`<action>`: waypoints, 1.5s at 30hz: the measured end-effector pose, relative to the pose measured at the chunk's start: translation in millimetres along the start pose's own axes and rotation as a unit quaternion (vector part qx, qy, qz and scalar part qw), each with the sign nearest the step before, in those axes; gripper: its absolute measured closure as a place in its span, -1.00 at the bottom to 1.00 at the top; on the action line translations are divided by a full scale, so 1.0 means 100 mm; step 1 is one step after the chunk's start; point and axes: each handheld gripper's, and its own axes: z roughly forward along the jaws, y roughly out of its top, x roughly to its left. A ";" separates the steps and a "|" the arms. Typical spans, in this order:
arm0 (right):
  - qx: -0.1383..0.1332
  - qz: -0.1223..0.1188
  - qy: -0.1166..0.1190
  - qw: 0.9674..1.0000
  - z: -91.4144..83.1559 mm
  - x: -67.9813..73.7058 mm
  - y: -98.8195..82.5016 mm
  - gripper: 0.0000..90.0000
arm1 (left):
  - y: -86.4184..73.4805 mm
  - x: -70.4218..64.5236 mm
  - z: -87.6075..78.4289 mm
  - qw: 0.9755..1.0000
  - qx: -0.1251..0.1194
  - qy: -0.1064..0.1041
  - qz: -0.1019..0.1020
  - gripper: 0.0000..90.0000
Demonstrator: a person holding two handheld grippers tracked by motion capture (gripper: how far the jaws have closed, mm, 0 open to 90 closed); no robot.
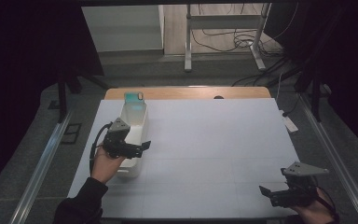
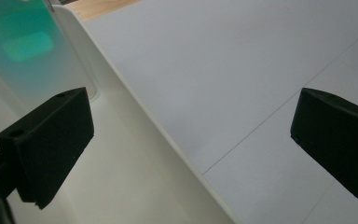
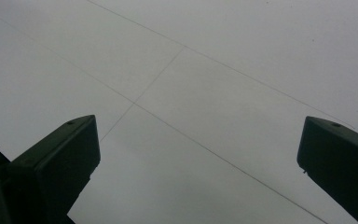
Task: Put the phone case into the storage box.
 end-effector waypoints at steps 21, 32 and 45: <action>0.004 -0.001 0.001 1.000 0.01 0.01 0.00 -1.00 | -0.26 -0.09 -0.21 1.000 -0.013 -0.002 -0.015 -0.99; 0.005 -0.001 0.000 1.000 0.01 0.01 0.00 -1.00 | -0.36 -0.13 -0.31 1.000 -0.016 -0.002 -0.020 -0.99; 0.008 0.001 -0.001 1.000 0.01 0.01 0.01 -1.00 | -0.50 -0.15 -0.45 1.000 -0.015 0.004 -0.027 -0.99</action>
